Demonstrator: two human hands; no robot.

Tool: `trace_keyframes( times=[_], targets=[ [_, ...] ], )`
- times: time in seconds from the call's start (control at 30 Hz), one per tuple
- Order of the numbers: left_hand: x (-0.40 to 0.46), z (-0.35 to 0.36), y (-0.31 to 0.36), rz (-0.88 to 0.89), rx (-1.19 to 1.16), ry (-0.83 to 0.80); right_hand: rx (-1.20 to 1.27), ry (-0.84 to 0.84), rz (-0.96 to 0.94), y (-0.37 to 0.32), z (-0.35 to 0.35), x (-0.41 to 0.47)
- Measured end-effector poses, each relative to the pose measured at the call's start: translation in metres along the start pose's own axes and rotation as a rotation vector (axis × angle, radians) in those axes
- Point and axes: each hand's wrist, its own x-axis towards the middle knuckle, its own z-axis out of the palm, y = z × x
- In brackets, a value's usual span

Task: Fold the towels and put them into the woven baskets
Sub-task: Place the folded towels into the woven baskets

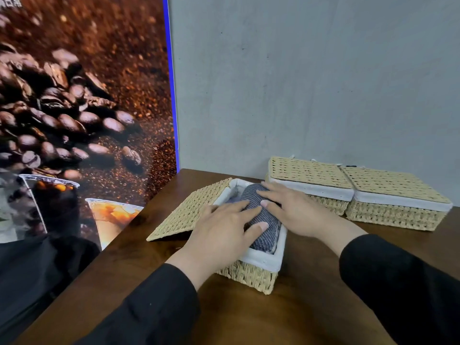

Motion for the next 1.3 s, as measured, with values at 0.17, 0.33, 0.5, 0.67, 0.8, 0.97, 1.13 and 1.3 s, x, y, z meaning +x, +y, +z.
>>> trace_keyframes(
  times=[0.17, 0.33, 0.5, 0.67, 0.8, 0.97, 1.13, 1.3],
  targets=[
    [0.005, -0.001, -0.007, -0.005, 0.090, -0.121, 0.057, -0.127, 0.040, 0.014, 0.016, 0.001],
    [0.007, -0.003, -0.014, 0.009, 0.096, -0.142, 0.079, -0.179, 0.072, 0.015, 0.017, 0.003],
    [0.002, -0.011, -0.032, 0.140, 0.097, -0.163, -0.131, -0.228, 0.105, -0.005, 0.008, -0.018],
    [-0.006, -0.026, -0.063, 0.198, 0.031, -0.229, -0.254, -0.221, 0.032, -0.029, -0.010, -0.053],
    [-0.019, -0.025, -0.078, 0.055, -0.245, -0.099, -0.078, -0.190, 0.023, -0.035, -0.029, -0.070],
    [-0.037, -0.012, -0.065, -0.549, -0.814, 0.208, 0.338, 0.337, 0.257, -0.001, -0.014, -0.045],
    [-0.029, -0.001, -0.057, -0.542, -1.001, 0.098, 0.666, 0.091, 0.433, 0.002, 0.007, -0.014],
    [-0.017, -0.007, -0.074, -0.469, -1.013, -0.011, 0.685, 0.074, 0.600, 0.005, 0.010, 0.015]
  ],
)
